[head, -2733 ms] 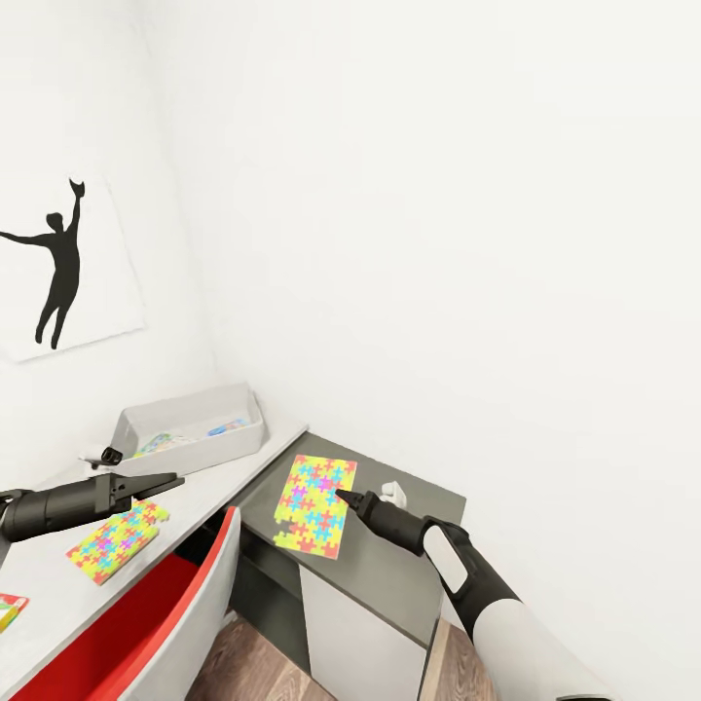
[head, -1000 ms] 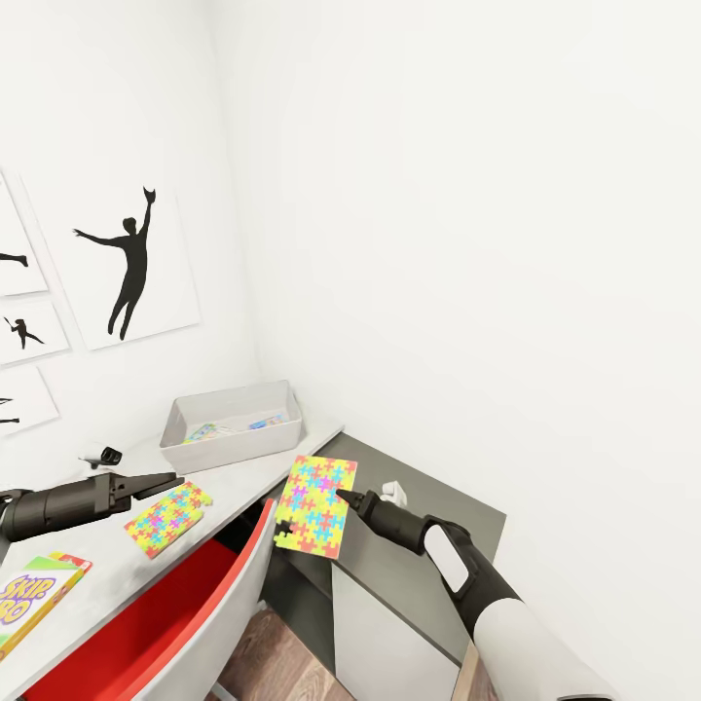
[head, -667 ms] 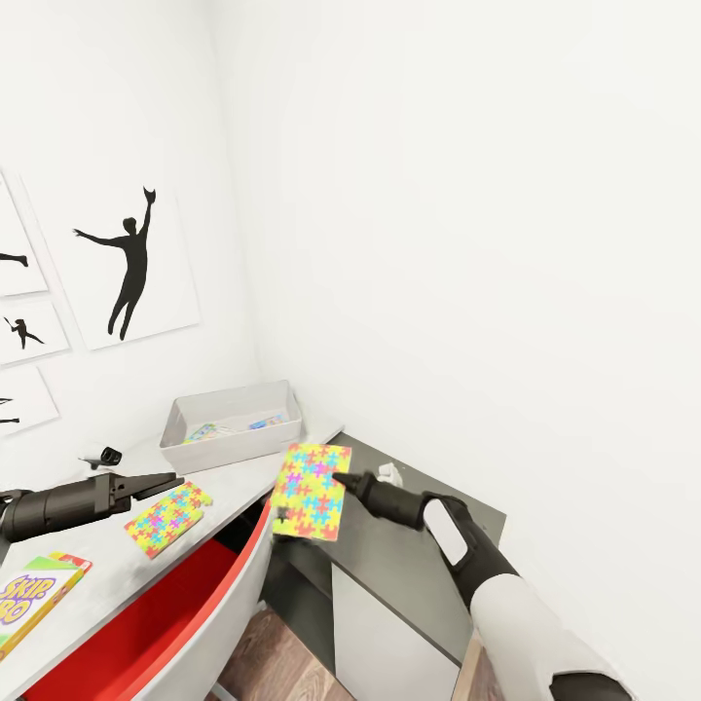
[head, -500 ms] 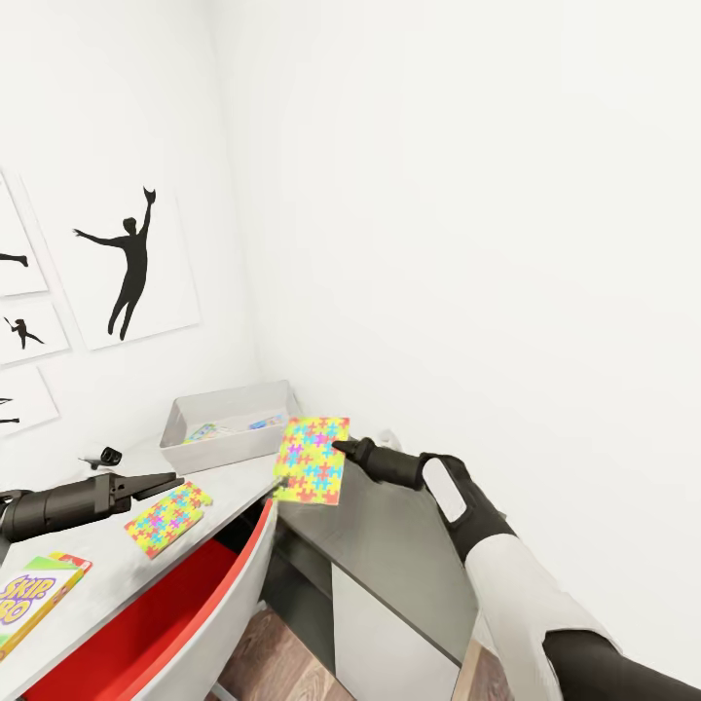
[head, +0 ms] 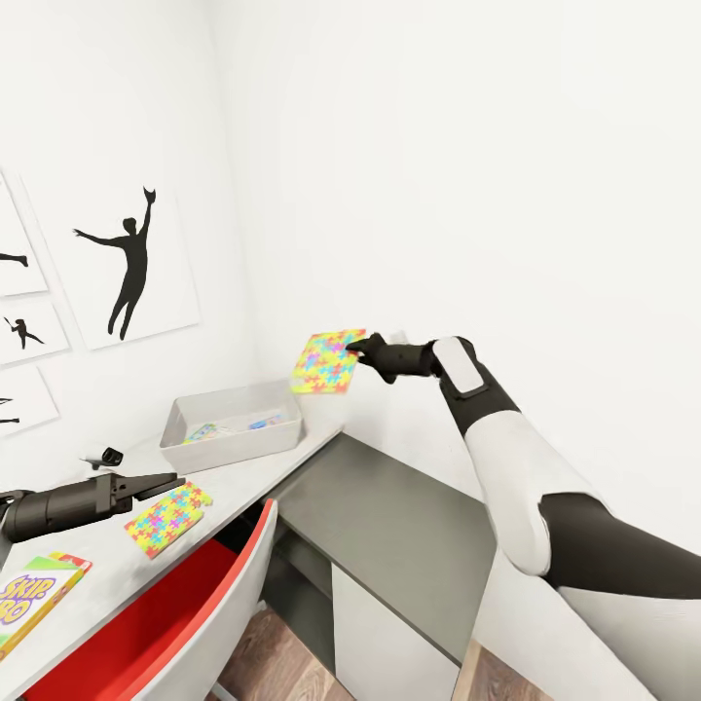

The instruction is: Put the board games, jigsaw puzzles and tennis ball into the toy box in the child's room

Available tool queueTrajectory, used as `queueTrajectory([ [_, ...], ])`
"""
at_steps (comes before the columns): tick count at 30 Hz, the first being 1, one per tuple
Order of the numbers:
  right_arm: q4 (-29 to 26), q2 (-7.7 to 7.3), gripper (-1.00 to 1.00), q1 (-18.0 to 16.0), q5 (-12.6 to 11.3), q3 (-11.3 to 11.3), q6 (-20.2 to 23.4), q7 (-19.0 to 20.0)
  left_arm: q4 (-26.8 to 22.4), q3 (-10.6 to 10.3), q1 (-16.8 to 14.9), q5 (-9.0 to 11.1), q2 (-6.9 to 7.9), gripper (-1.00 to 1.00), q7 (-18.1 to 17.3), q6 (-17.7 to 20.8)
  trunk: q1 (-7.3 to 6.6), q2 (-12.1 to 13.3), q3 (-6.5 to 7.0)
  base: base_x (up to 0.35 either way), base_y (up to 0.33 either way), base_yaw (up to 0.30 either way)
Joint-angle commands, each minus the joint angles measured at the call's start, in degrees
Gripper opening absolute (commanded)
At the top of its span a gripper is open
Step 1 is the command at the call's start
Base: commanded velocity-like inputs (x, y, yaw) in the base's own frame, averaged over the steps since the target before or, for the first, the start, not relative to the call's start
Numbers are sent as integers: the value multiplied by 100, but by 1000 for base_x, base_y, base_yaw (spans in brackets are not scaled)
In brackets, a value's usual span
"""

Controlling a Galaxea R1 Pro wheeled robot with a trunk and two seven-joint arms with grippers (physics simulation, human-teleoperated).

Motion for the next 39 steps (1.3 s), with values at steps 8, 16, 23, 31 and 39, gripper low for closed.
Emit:
queueTrajectory([
  [8, 506, 7, -100, -385, -153, -30, 49, -419, -1, -13, -2, -3, 1, 100, -24, 61, 3, -7, -7, 0, 0, 0],
  [16, 463, 7, -100, -436, -157, -51, -34, -396, 6, -64, -37, -39, -80, 100, -15, 2, 3, -7, -7, 0, 0, 0],
  [23, 426, 7, -100, -460, -170, -64, -152, -396, 6, -60, -37, -39, -101, 100, -8, 2, 3, -7, -7, 0, 0, 0],
  [31, 419, 7, -100, -462, -167, -67, -213, -405, 9, -60, -37, -39, -103, 100, -6, 2, 3, -7, -7, 0, 9, 0],
  [39, 419, 7, -100, -462, -164, -67, -240, -413, 14, -52, -37, -39, -97, 100, -6, 2, 3, -7, -7, 0, 101, 19],
])
